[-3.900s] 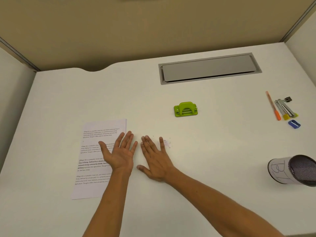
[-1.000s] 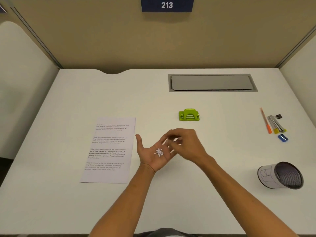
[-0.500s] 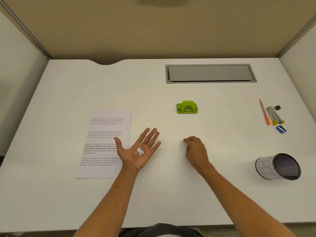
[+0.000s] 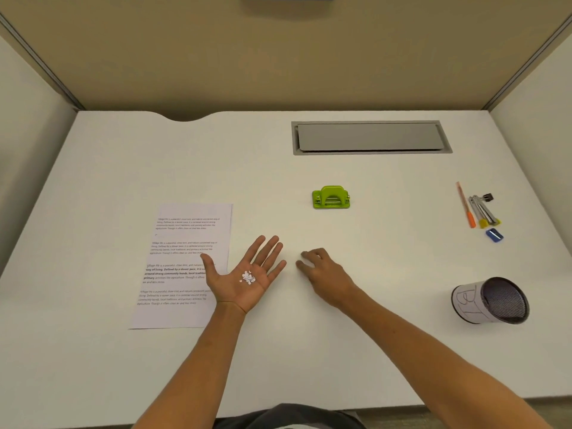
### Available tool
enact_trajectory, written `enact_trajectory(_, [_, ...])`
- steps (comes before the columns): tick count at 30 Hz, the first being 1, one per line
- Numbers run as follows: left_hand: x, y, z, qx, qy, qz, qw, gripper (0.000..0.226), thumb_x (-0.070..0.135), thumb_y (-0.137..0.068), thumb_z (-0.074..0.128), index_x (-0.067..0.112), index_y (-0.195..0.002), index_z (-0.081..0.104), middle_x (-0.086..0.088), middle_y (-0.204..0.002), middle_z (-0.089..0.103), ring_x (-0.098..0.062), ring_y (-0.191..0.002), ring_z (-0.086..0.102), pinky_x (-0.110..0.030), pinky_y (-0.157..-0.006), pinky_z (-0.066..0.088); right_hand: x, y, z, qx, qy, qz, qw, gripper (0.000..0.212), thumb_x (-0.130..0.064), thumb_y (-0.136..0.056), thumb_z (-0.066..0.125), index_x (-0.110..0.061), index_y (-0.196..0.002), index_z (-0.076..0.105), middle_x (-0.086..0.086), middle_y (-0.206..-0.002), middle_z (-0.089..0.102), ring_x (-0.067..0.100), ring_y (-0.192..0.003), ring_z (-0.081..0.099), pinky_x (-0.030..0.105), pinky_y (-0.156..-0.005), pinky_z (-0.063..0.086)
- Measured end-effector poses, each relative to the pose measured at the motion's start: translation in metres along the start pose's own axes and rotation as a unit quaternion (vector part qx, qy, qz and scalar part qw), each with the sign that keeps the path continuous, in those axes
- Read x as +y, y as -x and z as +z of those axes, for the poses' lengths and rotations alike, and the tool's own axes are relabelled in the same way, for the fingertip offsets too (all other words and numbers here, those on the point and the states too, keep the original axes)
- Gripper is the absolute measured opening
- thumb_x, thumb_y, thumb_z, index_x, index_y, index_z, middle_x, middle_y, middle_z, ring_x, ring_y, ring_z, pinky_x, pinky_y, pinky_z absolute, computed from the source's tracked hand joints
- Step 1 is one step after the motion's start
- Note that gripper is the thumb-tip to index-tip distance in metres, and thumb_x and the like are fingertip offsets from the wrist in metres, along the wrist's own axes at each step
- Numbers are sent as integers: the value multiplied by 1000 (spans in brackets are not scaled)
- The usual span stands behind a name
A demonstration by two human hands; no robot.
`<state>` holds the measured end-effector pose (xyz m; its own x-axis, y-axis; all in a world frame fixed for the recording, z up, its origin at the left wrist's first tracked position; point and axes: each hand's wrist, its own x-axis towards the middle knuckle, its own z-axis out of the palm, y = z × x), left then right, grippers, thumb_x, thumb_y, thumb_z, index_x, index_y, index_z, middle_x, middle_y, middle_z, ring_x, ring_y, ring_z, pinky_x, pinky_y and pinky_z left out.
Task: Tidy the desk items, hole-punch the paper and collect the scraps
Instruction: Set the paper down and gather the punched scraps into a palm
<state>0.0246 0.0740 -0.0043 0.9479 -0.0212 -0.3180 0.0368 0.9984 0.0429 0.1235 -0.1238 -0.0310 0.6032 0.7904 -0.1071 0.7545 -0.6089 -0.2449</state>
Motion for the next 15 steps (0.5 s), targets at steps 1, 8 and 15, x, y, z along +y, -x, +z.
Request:
enact_trajectory(1, [-1,0,1,1,1,-2,1000,121,88,-66,49,3,-150,29,-26,-154,33,-42,-144,30,-60,-120,10,2,6,2,1,24,-14,1000,43,2,-70,77,-4,-111,66,11,-117,65,32,-100,62,34,-41,53])
enact_trajectory(8, [-8,-3,1,12,5,-13,1000,124,87,-65,52,-1,-149,29,-26,-154,33,-41,-144,31,-59,-121,10,8,30,-6,-32,92,46,994,31,14,-43,75,-6,-60,60,6,-62,58,23,-55,55,21,-35,19])
enact_trajectory(15, [-25,-10,1,34,-2,-34,999,102,74,-76,50,5,-149,33,-27,-153,35,-46,-142,31,-61,-120,11,16,26,-20,45,-127,261,956,19,8,-75,56,-5,-80,69,10,-72,70,30,-67,62,32,-56,47])
